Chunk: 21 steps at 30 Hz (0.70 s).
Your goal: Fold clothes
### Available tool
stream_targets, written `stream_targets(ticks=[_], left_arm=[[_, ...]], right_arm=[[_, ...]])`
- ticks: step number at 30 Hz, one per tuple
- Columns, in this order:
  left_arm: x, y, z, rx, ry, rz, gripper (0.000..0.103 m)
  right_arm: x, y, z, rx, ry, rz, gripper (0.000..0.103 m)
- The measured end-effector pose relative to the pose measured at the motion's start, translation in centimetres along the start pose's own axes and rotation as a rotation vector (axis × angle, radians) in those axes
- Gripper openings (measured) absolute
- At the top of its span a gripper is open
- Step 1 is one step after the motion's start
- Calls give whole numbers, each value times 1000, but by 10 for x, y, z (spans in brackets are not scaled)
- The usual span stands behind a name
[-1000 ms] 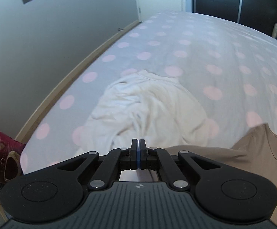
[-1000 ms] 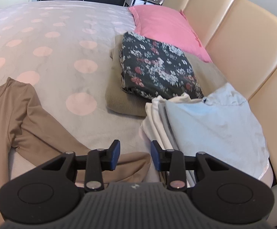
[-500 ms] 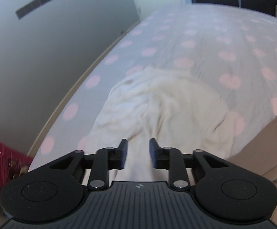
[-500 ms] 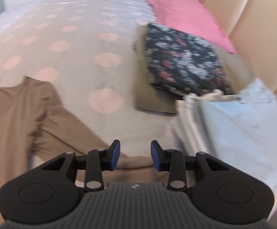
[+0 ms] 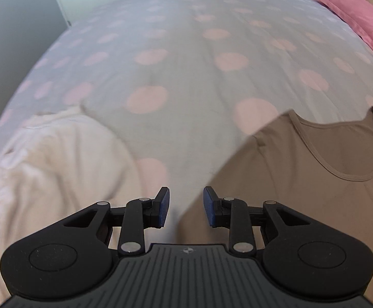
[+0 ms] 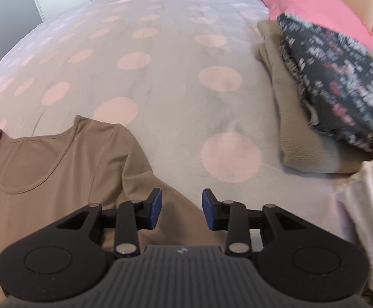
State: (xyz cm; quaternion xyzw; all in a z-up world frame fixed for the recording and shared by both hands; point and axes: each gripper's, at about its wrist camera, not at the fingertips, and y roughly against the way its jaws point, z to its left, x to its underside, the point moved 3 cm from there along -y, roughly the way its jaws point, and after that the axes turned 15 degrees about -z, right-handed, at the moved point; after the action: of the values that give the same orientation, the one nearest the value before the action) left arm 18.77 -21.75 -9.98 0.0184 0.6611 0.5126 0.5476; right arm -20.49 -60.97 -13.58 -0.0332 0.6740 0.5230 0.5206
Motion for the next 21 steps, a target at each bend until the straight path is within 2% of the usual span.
stream_targets(ticks=[4, 5, 6, 7, 8, 9, 11, 13, 15, 18, 21], left_arm=[[13, -32, -15, 31, 4, 38, 30], [14, -34, -13, 30, 24, 26, 30], [14, -36, -11, 29, 46, 15, 29], [13, -35, -6, 40, 99, 3, 27], [13, -34, -1, 51, 150, -9, 8], [12, -32, 1, 70, 166, -24, 0], [11, -26, -1, 57, 135, -73, 0], [9, -22, -1, 40, 123, -105, 0], [4, -19, 4, -9, 139, -136, 0], [-3, -24, 11, -52, 151, -125, 0], [1, -34, 2, -63, 114, -82, 0]], right_arm=[[7, -17, -4, -5, 12, 13, 37], [8, -19, -5, -10, 14, 7, 36], [9, -21, -6, -15, 16, 1, 30], [8, -22, -7, -21, 19, -6, 14], [8, -22, -7, -28, 22, -14, 5], [7, -22, -7, -35, 25, -21, 0], [4, -19, -7, -38, 43, -49, 0], [0, -16, -9, 5, 62, -81, 0], [-6, -16, -17, 75, 48, -105, 0], [-14, -19, -29, 162, 19, -128, 0], [-14, -26, -36, 171, -16, -103, 0]])
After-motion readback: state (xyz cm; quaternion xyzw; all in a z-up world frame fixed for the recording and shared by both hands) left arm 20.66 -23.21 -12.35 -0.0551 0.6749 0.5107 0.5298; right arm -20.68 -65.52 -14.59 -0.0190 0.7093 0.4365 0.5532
